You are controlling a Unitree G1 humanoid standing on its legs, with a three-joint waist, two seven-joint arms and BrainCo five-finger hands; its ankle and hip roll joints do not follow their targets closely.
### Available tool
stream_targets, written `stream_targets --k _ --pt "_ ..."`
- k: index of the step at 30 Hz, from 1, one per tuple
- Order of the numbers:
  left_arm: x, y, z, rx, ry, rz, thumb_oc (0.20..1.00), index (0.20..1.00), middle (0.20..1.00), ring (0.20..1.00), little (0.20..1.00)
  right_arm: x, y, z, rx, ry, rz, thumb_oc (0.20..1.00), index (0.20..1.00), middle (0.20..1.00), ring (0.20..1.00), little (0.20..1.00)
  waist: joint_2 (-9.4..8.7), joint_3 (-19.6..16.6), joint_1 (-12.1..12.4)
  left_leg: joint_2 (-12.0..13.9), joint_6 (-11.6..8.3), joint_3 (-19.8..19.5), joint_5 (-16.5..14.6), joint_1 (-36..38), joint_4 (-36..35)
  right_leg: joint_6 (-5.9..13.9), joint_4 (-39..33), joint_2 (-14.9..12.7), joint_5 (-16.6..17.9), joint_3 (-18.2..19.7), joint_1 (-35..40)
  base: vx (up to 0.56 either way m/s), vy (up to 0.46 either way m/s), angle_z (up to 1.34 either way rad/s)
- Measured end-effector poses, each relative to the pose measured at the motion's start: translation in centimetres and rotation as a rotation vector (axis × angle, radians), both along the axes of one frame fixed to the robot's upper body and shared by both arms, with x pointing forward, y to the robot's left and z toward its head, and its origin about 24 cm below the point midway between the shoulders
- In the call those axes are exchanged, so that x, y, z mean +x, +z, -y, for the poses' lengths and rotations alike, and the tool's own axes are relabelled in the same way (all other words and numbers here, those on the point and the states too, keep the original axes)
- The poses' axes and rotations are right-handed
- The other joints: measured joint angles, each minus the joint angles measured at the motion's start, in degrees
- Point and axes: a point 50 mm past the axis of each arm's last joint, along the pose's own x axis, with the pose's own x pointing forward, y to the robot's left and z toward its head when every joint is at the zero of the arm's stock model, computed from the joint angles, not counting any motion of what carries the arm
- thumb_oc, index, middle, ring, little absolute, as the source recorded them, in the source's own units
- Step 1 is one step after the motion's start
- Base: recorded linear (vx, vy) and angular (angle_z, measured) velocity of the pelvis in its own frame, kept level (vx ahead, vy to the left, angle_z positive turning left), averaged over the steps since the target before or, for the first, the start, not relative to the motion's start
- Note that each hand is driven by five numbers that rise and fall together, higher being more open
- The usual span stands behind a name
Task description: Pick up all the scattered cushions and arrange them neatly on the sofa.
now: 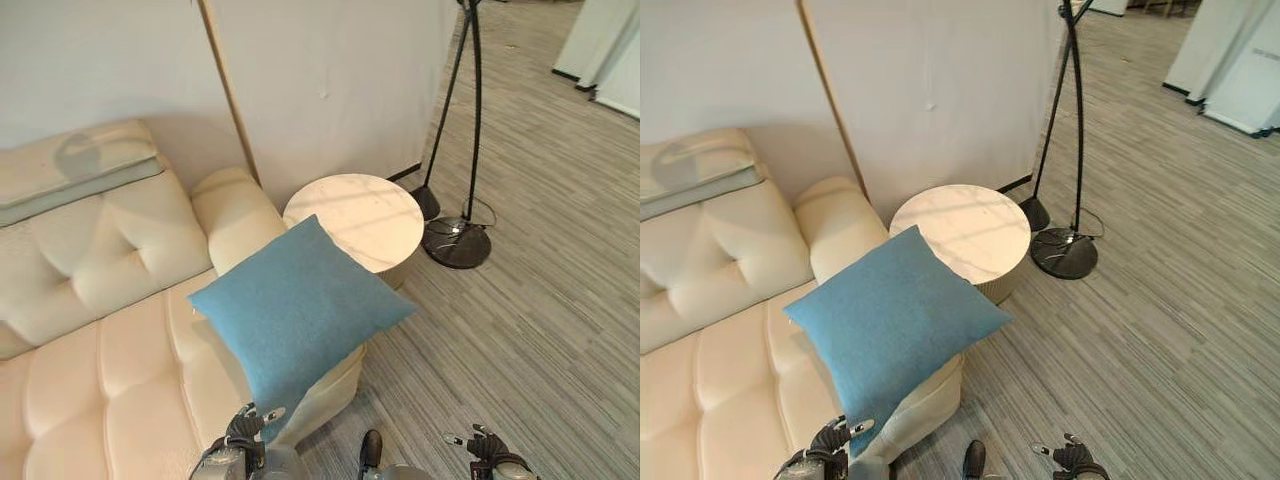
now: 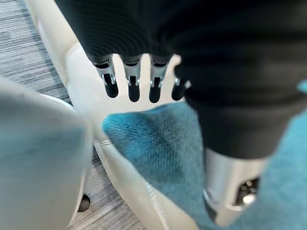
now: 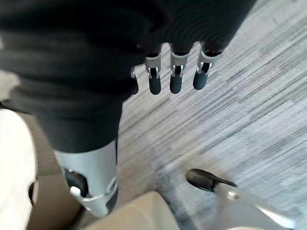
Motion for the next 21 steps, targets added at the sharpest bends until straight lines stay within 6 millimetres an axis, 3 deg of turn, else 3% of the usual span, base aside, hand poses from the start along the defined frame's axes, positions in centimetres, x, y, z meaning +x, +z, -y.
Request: stream_targets --k 1,2,3,5,6,7,8,10,11,12,13,14,16,17,18,19,20,21 --pt "0.9 0.4 -0.3 0.006 -0.014 0.03 1.0 1.0 1.0 1.0 1.0 -1.0 -0.5 -0.5 0.017 -0.019 -0.029 1.0 1.0 1.0 1.0 1.0 -0.66 0.37 -0.72 -0.67 0.22 -0.01 0.87 0.51 -4.25 -1.7 4.84 -1.22 -5.99 0.35 0.83 0.12 0.017 1.47" --pt "1.0 0.4 -0.8 0.019 -0.014 0.015 1.0 1.0 1.0 1.0 1.0 -1.7 -1.0 -1.7 0.054 -0.03 -0.06 1.0 1.0 1.0 1.0 1.0 -3.33 -0.19 -0.87 -1.52 1.26 5.11 -1.6 1.13 -7.69 0.25 1.74 -3.47 -6.0 -2.6 1.71 0.11 0.042 1.84" --pt "1.1 0.5 -0.9 0.02 -0.016 0.024 1.0 1.0 1.0 1.0 1.0 -1.7 -1.1 -2.0 0.062 -0.031 -0.058 1.0 1.0 1.0 1.0 1.0 -4.45 -0.89 -0.85 -2.97 -0.09 10.74 0.31 1.0 -11.51 0.56 -2.86 -4.7 -4.53 -5.04 3.03 0.19 0.084 1.59" --pt "-0.7 -0.1 -1.3 0.025 -0.003 -0.025 1.0 1.0 1.0 1.0 1.0 -1.1 -0.9 -1.8 0.055 -0.03 -0.044 1.0 1.0 1.0 1.0 1.0 -3.62 -1.12 0.5 -4.29 -0.53 6.1 2.57 7.04 -16.92 1.66 -9.05 -2.95 -0.62 -6.33 6.43 0.23 0.126 0.87" --pt "-2.0 -0.5 -1.4 0.022 0.005 -0.06 1.0 1.0 1.0 1.0 1.0 -1.1 -0.9 -1.8 0.054 -0.026 -0.044 1.0 1.0 1.0 1.0 1.0 -3.1 -1.97 0.68 -4.65 -0.43 4.22 2.29 10.94 -16.91 1.66 -11.23 -2.61 -0.53 -8.11 8.98 0.2 0.174 0.66" --pt "-2.0 -0.5 -1.1 0.015 0.006 -0.057 1.0 1.0 1.0 1.0 1.0 -1.5 -0.9 -1.6 0.049 -0.033 -0.052 1.0 1.0 1.0 1.0 1.0 -2.48 -2.55 0.71 -4.84 0.41 3.74 1.87 12.29 -16.9 2.35 -11.21 -2.35 -0.26 -9.48 9.68 0.17 0.188 0.65" --pt "-2.0 -0.5 -1.3 0.018 0.009 -0.054 1.0 1.0 1.0 1.0 1.0 -1.4 -1.0 -2.0 0.059 -0.027 -0.054 1.0 1.0 1.0 1.0 1.0 -2.54 -2.56 1.33 -5.51 2.45 3.1 0.6 12.93 -16.9 3.15 -8.57 -3.26 -0.99 -10.04 9.59 0.09 0.246 0.54" --pt "-1.9 -0.3 -2.1 0.042 0.012 -0.055 1.0 1.0 1.0 1.0 1.0 -0.6 -1.1 -3.2 0.085 -0.006 -0.035 1.0 1.0 1.0 1.0 1.0 -3.88 -2.34 1.22 -6.86 3.64 2.81 0.18 13.98 -16.4 4.37 3.11 -7.39 -4.07 -10.51 5.94 0.05 0.269 0.23" --pt "-1.7 -0.3 -2.4 0.05 0.023 -0.055 1.0 1.0 1.0 1.0 1.0 0.4 -0.9 -3.5 0.087 0.012 -0.015 1.0 1.0 1.0 1.0 1.0 -4.39 -1.1 1.16 -7.28 4.28 3.13 -0.25 13.63 -14.52 5.44 15.2 -10.85 -4.04 -9.16 0.82 0.01 0.151 0.37" --pt "-1.4 -0.1 -2.8 0.064 0.021 -0.048 1.0 1.0 1.0 1.0 1.0 0.6 -0.8 -4.0 0.108 0.012 0.002 1.0 1.0 1.0 1.0 1.0 -4.9 -0.22 0.53 -7.98 4.76 2.74 -0.11 14.49 -13.91 8.37 27.96 -14.88 -1.68 -7.7 -4.58 -0.02 0.047 0.49" --pt "-0.8 0.2 -3.6 0.09 0.021 -0.032 1.0 1.0 1.0 1.0 1.0 0.3 -0.9 -4.0 0.105 0.015 -0.011 1.0 1.0 1.0 1.0 1.0 -6.02 0.32 0.3 -8.92 6.8 2.35 -1.51 15.9 -14.08 12.33 34.29 -15.64 -2.46 -3.46 -8.53 0.07 -0.035 0.69" --pt "-0.6 0.5 -4.4 0.111 0.03 -0.027 1.0 1.0 1.0 1.0 1.0 0.5 -1.0 -4.5 0.113 0.021 -0.006 1.0 1.0 1.0 1.0 1.0 -7.59 0.3 0.37 -9.95 7.17 0.8 -1.9 15.82 -14.53 11.59 33.3 -13.62 -3.72 2.51 -11.19 0.12 -0.102 0.61" --pt "0.1 0.7 -4.5 0.119 0.017 -0.019 1.0 1.0 1.0 1.0 1.0 0.0 -1.2 -4.5 0.115 0.016 -0.026 1.0 1.0 1.0 1.0 1.0 -6.91 0.5 0.15 -9.77 6.46 -1.64 -1.43 15.69 -15.22 9.72 18.13 -9.71 -4.41 8.09 -7.56 0.14 -0.136 0.78" --pt "0.2 0.6 -4.2 0.112 0.016 -0.015 1.0 1.0 1.0 1.0 1.0 -0.7 -1.4 -4.2 0.108 0.005 -0.053 1.0 1.0 1.0 1.0 1.0 -6.61 0.3 -0.09 -10.1 6.44 -2.8 -1.45 15.69 -15.59 9.9 2.42 -9.68 -3.67 8.45 -2.94 0.21 -0.296 0.63" --pt "-0.7 0.1 -4.6 0.126 0.034 -0.068 1.0 1.0 1.0 1.0 1.0 -0.8 -1.6 -4.3 0.11 0.003 -0.069 1.0 1.0 1.0 1.0 1.0 -5.7 -0.62 0.35 -9.82 6.29 -3.87 -1.33 15.56 -16.32 10.89 -14.35 -7.45 2.96 16.58 1.81 0.19 -0.28 0.45" --pt "-0.8 -0.1 -4.6 0.125 0.044 -0.076 1.0 1.0 1.0 1.0 1.0 -0.8 -1.6 -4.3 0.109 0.003 -0.07 1.0 1.0 1.0 1.0 1.0 -5.83 -0.78 0.18 -9.86 6.13 -4.36 -1.42 15.58 -16.33 10.74 -16.84 -7.45 5.03 16.37 3.57 0.15 -0.25 0.36" --pt "-1.1 -0.2 -4.2 0.111 0.058 -0.08 1.0 1.0 1.0 1.0 1.0 -1.1 -1.6 -4.2 0.105 -0.002 -0.082 1.0 1.0 1.0 1.0 1.0 -5.58 -1.05 0.03 -9.88 5.39 -5.15 -1.63 16.13 -16.35 10.07 -18.12 -8.41 7.32 12.15 5.05 0.07 -0.137 0.31" --pt "-1.3 -0.3 -4.2 0.11 0.059 -0.079 1.0 1.0 1.0 1.0 1.0 -1.4 -1.7 -4.1 0.104 -0.003 -0.087 1.0 1.0 1.0 1.0 1.0 -5.88 -1.73 -0.18 -9.88 5.11 -5.04 -1.81 16.22 -16.39 9.74 -18.31 -8.78 9.29 11.16 5.03 0.12 -0.215 0.2"
